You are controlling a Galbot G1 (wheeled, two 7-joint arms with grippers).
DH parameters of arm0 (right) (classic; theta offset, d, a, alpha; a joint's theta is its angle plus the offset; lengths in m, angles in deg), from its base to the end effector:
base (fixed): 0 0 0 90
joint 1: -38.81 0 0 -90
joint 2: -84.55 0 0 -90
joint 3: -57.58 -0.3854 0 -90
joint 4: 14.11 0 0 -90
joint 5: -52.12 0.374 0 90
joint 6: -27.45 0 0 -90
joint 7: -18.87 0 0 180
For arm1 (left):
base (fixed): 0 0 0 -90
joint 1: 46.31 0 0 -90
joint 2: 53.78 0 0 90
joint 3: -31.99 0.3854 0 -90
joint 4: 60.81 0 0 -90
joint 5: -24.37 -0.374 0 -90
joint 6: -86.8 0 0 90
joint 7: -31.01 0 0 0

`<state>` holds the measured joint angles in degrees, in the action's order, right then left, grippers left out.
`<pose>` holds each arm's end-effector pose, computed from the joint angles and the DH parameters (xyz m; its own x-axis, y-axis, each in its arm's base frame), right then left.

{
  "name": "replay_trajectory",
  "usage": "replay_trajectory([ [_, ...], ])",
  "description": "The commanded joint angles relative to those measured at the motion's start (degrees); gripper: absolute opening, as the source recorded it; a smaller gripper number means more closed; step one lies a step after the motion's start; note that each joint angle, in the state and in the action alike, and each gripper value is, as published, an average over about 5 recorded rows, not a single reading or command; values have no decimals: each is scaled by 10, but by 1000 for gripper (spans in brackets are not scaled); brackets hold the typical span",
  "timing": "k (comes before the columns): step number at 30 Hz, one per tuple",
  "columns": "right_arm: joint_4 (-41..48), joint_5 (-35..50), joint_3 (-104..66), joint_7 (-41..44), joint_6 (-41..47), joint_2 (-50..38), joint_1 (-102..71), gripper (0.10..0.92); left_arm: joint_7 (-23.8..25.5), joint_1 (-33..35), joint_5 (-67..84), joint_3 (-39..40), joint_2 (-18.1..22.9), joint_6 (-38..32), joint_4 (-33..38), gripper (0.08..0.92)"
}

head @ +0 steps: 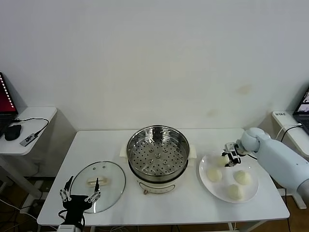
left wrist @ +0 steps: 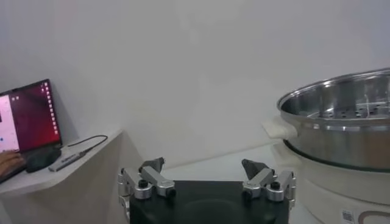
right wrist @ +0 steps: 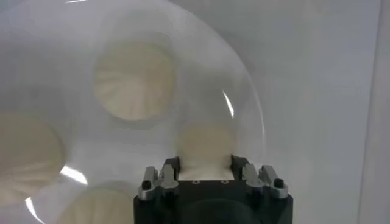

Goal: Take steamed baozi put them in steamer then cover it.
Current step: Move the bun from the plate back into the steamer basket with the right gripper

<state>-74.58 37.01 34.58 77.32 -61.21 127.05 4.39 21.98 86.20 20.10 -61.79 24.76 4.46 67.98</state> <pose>0.5716 -0.2177 -0.2375 -0.2908 -0.0875 0.9528 -0.9453 -0.1277 -0.3002 0.1169 0.0489 -0.3029 -0.9822 -0.1135 0.1494 -0.0661 0.9547 0.2901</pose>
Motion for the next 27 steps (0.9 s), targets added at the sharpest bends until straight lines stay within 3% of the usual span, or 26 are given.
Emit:
replay_trajectory([
  [1,-45,34,33,2,4,-31,42,558,0,0,0,1,-1,0,-1,823],
  [8,-140,123,111,9,28,-98,175,560,1,-2,2,6,-7,0,-3,823],
  [13,-181,183,190,9,42,-97,287,560,2,-7,2,12,-10,1,-8,823],
  [27,-171,265,299,-8,32,98,437,560,4,-14,18,2,-15,-2,-27,823],
])
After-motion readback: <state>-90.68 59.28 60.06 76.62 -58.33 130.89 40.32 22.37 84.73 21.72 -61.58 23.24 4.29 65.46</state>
